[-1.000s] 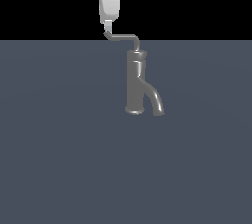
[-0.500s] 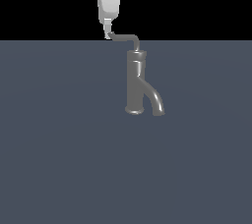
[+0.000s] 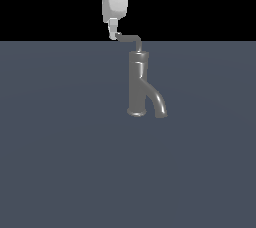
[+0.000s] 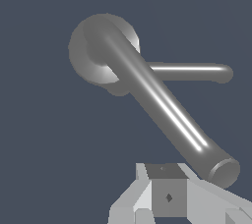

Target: Turn on the faucet by rotating a designated handle.

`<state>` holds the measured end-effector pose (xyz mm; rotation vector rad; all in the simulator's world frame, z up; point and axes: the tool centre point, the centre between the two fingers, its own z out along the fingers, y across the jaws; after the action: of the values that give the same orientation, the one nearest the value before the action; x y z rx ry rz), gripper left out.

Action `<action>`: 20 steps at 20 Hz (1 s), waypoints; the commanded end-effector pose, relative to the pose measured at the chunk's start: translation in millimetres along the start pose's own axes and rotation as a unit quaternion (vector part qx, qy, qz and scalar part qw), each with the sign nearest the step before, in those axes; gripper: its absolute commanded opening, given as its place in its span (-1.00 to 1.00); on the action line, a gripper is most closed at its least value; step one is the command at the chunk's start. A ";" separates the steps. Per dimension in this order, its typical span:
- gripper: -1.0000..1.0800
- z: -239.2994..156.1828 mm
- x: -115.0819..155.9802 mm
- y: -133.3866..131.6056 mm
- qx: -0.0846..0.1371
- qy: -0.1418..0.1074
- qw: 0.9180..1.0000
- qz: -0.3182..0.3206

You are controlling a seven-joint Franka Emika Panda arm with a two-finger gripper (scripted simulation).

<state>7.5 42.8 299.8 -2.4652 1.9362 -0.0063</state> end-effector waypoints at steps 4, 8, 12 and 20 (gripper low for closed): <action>-1.00 -0.1 24.3 22.1 -0.003 0.001 1.000 0.009; -1.00 -0.2 35.6 35.8 -0.003 0.001 1.000 0.010; -1.00 -0.4 47.2 49.9 -0.004 0.001 1.000 0.010; -1.00 -0.5 70.4 47.3 -0.003 0.001 1.000 0.004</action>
<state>-23.2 -13.5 299.8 -2.4845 1.9183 0.0026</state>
